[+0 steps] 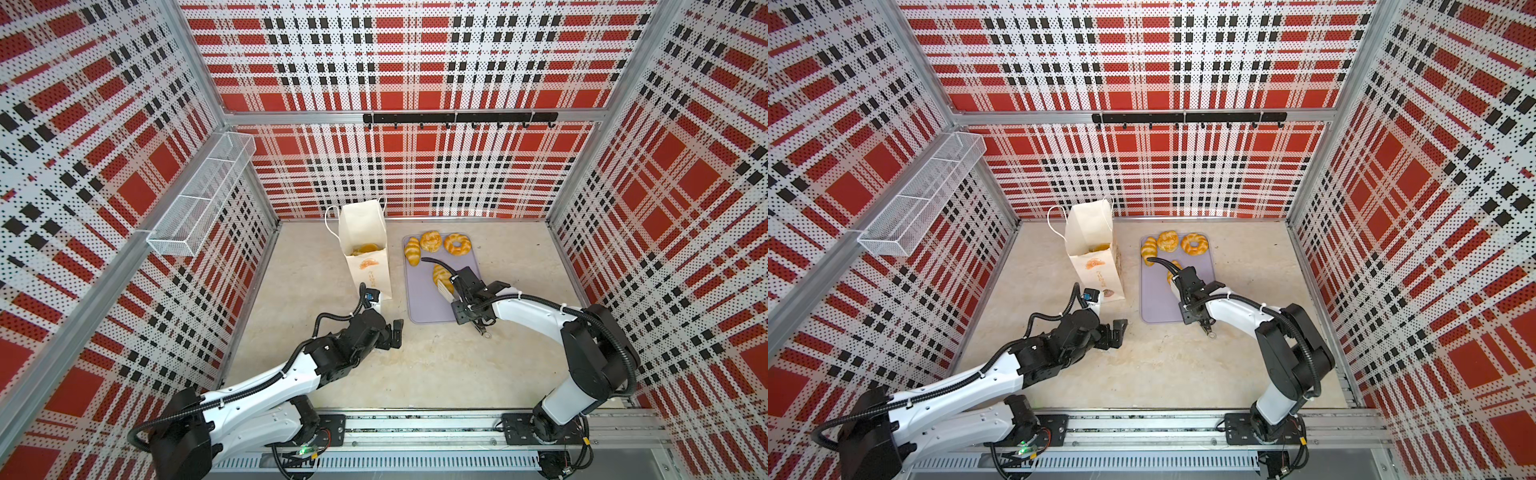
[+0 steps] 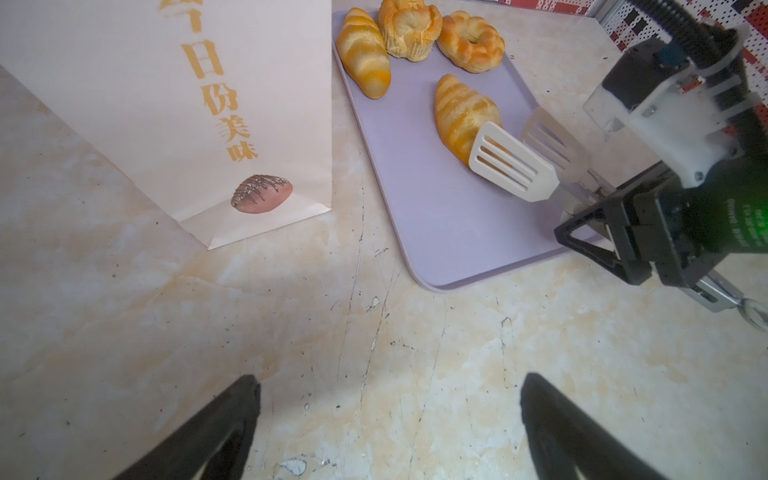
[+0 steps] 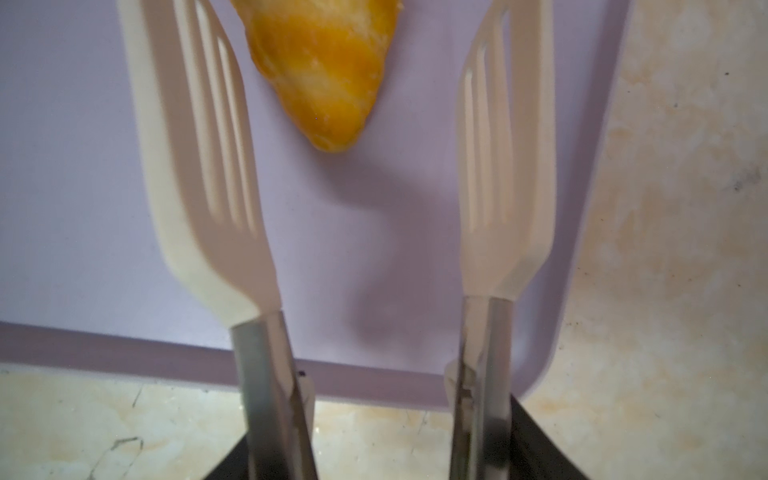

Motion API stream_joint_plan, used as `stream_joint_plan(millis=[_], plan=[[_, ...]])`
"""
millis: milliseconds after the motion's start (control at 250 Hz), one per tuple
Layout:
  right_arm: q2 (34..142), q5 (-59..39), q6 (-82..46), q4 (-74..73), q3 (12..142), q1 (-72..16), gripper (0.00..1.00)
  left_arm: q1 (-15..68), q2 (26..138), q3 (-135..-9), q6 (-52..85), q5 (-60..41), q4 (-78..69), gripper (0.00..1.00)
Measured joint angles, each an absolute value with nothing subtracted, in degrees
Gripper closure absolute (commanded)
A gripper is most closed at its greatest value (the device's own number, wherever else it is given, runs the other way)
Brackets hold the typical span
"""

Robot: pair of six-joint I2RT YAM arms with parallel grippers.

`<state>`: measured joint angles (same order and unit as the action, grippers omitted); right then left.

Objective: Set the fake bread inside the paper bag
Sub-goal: 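Lift the croissant off the tray in the tongs with the right gripper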

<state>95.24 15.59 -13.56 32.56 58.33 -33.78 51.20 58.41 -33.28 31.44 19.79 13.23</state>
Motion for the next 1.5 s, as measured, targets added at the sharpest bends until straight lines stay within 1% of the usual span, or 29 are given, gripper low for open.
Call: stream_joint_plan(millis=[444,592,740,880,932,1501], plan=[[101.4,15.7,-13.5,32.4,64.2,-33.8,0.37,53.3,63.4,-35.3,31.4,19.3,11.5,0.00],[103.2,15.7,-13.2,32.9,66.2,-33.8,0.40,53.5,63.8,-35.4,31.3,19.3,11.4,0.01],[104.6,16.0,-12.7,34.2,67.7,-33.8,0.46,53.5,63.7,-35.4,31.2,19.4,11.4,0.01],[104.6,16.2,-11.7,35.3,67.7,-33.8,0.55,53.5,63.4,-35.4,31.2,19.6,11.4,0.01],[104.6,16.3,-11.6,35.6,67.7,-33.8,0.57,53.5,63.2,-35.4,31.2,19.6,11.4,0.01],[97.8,13.1,-11.1,35.4,63.6,-33.6,0.57,54.2,61.3,-35.4,31.1,20.0,11.8,0.01]])
